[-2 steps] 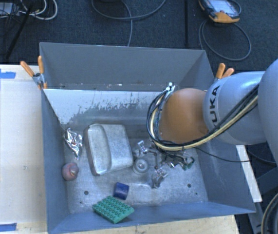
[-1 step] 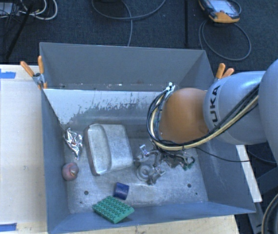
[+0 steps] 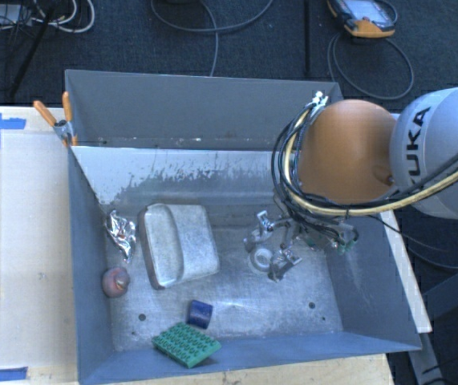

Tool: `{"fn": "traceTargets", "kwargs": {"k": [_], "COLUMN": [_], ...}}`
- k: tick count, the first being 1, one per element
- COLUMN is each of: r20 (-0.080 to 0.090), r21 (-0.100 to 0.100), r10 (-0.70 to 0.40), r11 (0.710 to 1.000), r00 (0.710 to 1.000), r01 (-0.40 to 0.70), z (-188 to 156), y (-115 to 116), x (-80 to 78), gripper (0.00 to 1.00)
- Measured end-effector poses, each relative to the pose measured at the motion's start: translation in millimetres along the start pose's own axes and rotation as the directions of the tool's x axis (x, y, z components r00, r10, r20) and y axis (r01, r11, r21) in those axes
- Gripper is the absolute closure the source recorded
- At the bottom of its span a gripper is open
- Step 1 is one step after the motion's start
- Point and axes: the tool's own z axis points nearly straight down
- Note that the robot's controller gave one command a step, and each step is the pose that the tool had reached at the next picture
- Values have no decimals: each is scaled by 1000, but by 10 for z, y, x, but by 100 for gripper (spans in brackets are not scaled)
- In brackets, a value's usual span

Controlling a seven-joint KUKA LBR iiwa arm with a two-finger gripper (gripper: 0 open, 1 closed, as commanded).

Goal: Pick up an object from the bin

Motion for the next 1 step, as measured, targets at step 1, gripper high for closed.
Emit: {"fn": "traceTargets", "kwargs": {"k": [1], "r20": [0], "r21": [0], "r10": [-274], "r11": [962], "r00": [962], "r01": [274], "z": [-1194], "y": [-288], "x": [48], "gripper": [100]}}
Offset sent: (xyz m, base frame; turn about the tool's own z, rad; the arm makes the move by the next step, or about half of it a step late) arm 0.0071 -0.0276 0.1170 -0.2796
